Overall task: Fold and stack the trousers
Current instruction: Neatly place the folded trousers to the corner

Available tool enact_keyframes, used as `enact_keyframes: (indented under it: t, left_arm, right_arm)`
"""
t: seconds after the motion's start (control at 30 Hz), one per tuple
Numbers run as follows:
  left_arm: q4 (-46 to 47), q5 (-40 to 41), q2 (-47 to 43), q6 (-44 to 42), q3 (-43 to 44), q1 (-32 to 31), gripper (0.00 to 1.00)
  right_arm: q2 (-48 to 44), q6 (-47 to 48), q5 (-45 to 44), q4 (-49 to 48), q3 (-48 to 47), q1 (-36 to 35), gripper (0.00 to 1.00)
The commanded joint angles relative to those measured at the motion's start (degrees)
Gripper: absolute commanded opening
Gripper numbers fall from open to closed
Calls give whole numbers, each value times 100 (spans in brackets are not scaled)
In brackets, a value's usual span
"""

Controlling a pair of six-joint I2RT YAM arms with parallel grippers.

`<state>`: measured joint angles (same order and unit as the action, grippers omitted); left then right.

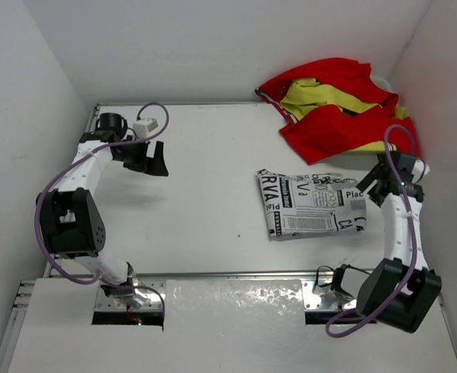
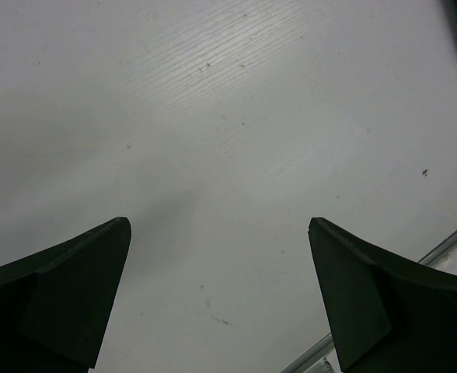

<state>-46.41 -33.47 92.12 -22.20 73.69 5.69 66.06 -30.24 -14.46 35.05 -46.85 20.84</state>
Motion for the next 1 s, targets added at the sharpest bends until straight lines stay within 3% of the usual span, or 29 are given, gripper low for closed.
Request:
enact_keyframes:
  t: [0.0, 0.13, 0.33, 0.5, 0.63, 0.97]
  left_arm:
    - [176, 139, -334, -4, 5, 37, 97]
    - [220, 244, -405, 22, -48, 37, 97]
    - [291, 350, -510, 40, -180, 28, 97]
    - [229, 473, -537, -22, -224, 37, 97]
    - [212, 386, -432, -22, -224, 37, 97]
    - [168, 263, -282, -13, -162, 46, 97]
  right_arm:
    - [-304, -289, -1057, 433, -377, 446, 99]
    - [-349, -421, -2163, 695, -518, 544, 99]
    - [-357, -588, -2974, 1425, -492, 544, 99]
    - [-919, -457, -3660, 1470, -54, 553, 99]
    - [-1324, -185, -3801, 1172, 290, 553, 99]
    - [-1289, -175, -3363, 969, 378, 553, 99]
